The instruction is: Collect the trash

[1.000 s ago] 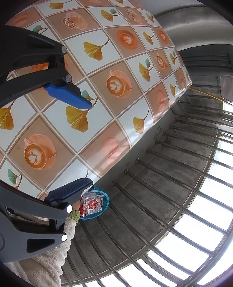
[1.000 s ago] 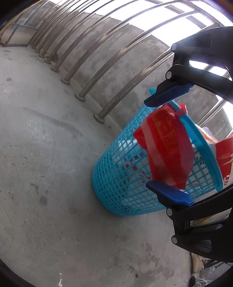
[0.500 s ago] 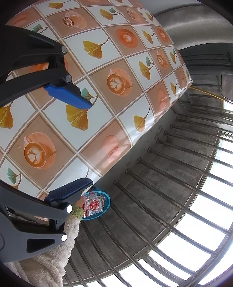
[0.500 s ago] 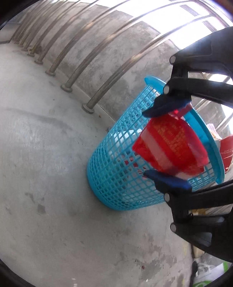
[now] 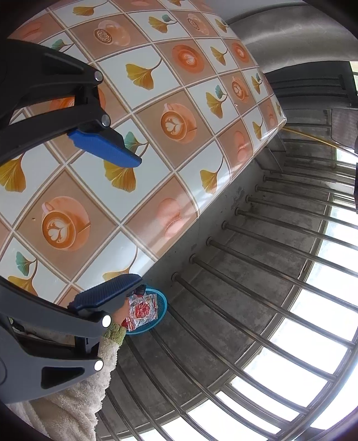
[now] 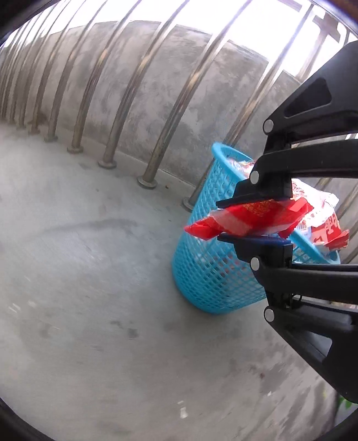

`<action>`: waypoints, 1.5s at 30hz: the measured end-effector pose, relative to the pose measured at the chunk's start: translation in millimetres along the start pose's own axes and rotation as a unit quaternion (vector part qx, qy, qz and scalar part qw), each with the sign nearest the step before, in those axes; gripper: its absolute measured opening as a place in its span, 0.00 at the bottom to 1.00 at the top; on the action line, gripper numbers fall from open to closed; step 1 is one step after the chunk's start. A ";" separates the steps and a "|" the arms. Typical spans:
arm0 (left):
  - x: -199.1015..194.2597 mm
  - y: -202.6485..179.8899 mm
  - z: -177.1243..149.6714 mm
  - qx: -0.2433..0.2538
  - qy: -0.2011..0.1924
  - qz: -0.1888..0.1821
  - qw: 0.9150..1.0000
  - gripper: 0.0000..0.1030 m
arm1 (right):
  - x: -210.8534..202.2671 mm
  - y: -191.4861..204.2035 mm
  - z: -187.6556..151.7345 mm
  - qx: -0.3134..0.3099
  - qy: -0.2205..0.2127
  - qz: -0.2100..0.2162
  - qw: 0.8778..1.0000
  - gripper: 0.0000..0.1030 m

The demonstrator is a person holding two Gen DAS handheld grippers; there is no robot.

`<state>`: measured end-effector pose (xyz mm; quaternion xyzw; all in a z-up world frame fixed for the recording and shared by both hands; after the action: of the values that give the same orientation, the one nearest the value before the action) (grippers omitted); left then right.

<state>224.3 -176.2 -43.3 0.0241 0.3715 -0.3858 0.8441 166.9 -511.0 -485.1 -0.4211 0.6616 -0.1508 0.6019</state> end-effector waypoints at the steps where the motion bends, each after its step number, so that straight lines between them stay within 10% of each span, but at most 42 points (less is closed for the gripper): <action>1: -0.7 -1.0 0.1 0.001 -0.001 -0.002 1.000 0.73 | -5.6 -5.5 -1.4 0.016 -0.010 0.004 1.000 0.15; 7: -2.6 -6.6 -1.3 0.003 -0.003 -0.007 1.000 0.73 | -39.1 -57.1 -20.6 0.180 -0.066 0.051 0.980 0.15; 10: -3.0 -8.6 -0.3 0.006 -0.004 -0.007 1.000 0.73 | -44.9 -94.9 -47.0 0.293 -0.083 0.066 0.950 0.15; 18: -2.6 -8.9 -0.8 0.009 -0.001 -0.004 1.000 0.73 | 30.7 -157.6 -164.9 0.611 -0.008 0.178 0.771 0.16; 22: -3.2 -8.9 -0.2 0.007 -0.003 -0.003 1.000 0.73 | 89.4 -116.7 -191.1 0.637 0.088 0.259 0.721 0.17; 31: -14.9 -7.7 2.4 0.000 -0.016 -0.001 1.000 0.73 | 74.8 -130.0 -213.7 0.642 0.065 0.283 0.710 0.67; 37: -36.8 -13.4 0.7 -0.003 -0.039 -0.007 0.999 0.73 | 48.5 -166.7 -241.7 0.675 0.011 0.295 0.676 0.69; 45: -78.0 -19.8 -13.9 -0.005 -0.072 -0.008 0.997 0.73 | 1.1 -192.6 -255.9 0.691 -0.045 0.261 0.673 0.69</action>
<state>169.4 -136.1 1.9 -0.0115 0.3118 -0.3914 0.8657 3.1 -706.1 -290.9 0.2981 0.4239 -0.3827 0.7648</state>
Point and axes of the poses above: each gripper's, at about its wrist camera, not at the fingertips, and x roughly the way its jaws point, y to its left, z to its top, the point moved 5 cm from there along x, roughly the way its jaws point, and after that the axes turned 11 degrees about -y, right-handed, at the moved point
